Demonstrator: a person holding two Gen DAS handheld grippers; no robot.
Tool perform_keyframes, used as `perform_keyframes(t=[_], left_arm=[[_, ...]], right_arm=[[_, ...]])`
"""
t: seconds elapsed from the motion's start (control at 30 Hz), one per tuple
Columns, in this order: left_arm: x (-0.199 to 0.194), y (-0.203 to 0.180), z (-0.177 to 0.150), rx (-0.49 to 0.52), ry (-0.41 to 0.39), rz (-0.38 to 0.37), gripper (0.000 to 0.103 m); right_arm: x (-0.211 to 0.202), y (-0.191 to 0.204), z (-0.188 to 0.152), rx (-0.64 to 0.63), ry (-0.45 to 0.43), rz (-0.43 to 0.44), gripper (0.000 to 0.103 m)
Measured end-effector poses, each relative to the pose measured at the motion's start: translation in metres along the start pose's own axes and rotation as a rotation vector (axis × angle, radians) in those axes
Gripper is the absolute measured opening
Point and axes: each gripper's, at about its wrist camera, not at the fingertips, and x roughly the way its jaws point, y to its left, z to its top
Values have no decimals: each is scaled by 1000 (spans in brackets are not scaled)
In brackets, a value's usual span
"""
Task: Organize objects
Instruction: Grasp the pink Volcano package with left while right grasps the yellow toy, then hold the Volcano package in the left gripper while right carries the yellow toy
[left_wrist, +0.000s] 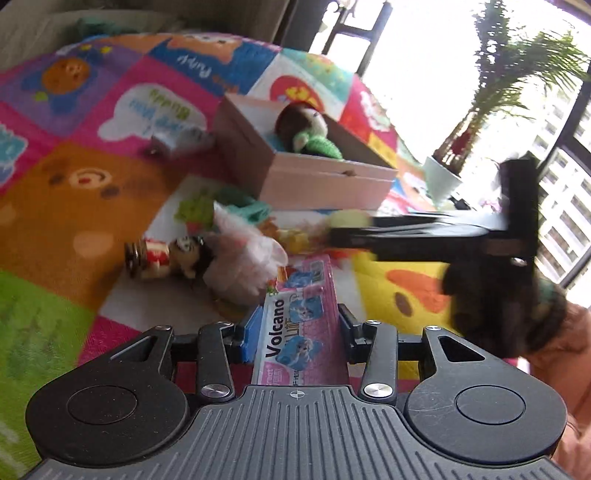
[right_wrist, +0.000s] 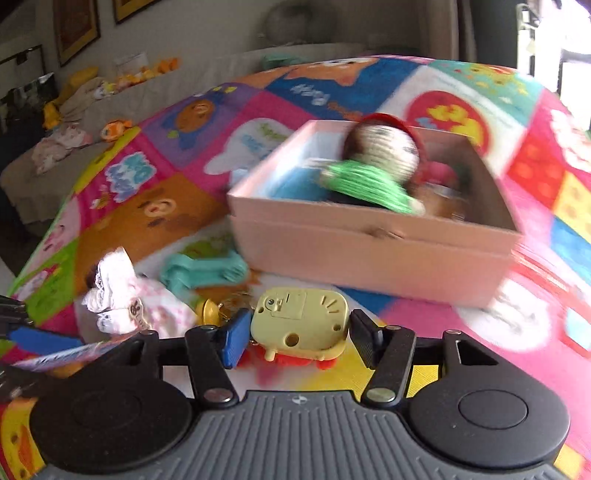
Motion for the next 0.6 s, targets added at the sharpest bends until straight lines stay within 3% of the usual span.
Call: perform_keyframes(t=[0.17,0.27,0.33,0.4,0.5,0.6], left_arm=[[13,-4,4,6,-51,109,46],[21,1,9,-38,-70,173,46],[24,2,10,-73,-76,164,46],[28,-7,7,-46,-67,130,46],[33,-27,0,22,-40,60,46],[37,-38,-5,71,-46,70,46]], right_arm=[[-36,-25,-21,2,-12,-75,58],[-46,-34,-32,3,2,-114,59],[-51,-36,-37,-9,-19,-151,62],[-52,-32,-37,-31,-40,-175,73],[-49,-24,-38,-49,-45,-144,83],[-46,-14,-40,-76,-40,-129,86]])
